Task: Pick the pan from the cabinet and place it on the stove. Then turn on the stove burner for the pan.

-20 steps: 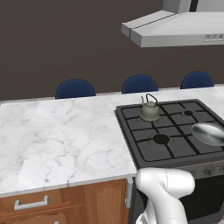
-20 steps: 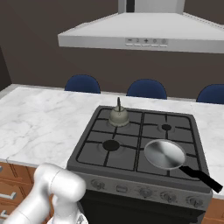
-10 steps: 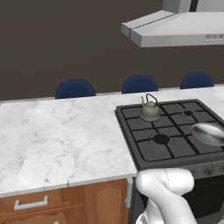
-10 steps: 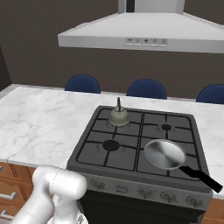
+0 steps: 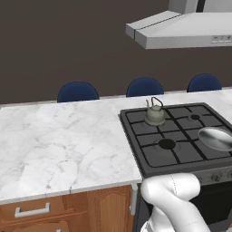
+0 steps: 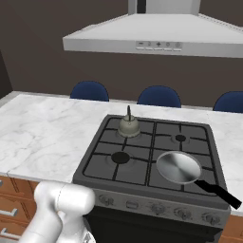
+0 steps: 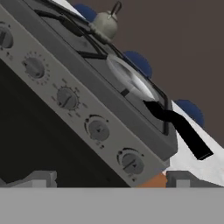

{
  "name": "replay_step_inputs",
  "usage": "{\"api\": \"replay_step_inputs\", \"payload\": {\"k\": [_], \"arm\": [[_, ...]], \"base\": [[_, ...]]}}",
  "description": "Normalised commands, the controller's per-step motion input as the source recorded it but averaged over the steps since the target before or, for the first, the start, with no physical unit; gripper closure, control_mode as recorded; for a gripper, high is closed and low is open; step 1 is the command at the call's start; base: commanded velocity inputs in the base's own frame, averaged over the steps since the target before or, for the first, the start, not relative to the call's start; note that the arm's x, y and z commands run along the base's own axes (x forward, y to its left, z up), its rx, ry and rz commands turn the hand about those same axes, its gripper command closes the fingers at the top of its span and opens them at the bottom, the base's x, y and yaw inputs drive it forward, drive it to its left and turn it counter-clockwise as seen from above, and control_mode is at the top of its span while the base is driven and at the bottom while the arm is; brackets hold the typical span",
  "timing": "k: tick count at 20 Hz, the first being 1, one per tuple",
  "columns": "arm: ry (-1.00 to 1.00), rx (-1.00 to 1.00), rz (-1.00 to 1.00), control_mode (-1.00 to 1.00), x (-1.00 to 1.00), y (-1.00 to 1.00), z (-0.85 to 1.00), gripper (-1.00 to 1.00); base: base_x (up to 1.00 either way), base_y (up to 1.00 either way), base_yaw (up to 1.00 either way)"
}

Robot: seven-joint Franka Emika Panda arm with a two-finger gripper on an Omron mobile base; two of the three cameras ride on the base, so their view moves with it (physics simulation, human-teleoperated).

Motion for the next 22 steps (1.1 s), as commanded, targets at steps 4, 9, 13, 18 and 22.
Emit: {"api": "replay_step_inputs", "payload": {"k": [4, 9, 13, 18, 22], "arm": [[0.02, 0.05, 0.00, -1.00, 0.18, 0.00, 0.00, -1.00], [0.01, 0.01, 0.00, -1.00, 0.09, 0.00, 0.00, -1.00], [0.00, 0.03, 0.00, -1.00, 0.03, 0.00, 0.00, -1.00], [0.00, 0.03, 0.00, -1.00, 0.03, 0.00, 0.00, -1.00], [0.00, 0.02, 0.00, -1.00, 0.01, 0.00, 0.00, -1.00]], "base": [[0.00, 0.00, 0.00], [0.00, 0.00, 0.00], [0.00, 0.00, 0.00], [0.00, 0.00, 0.00], [0.00, 0.00, 0.00]]}}
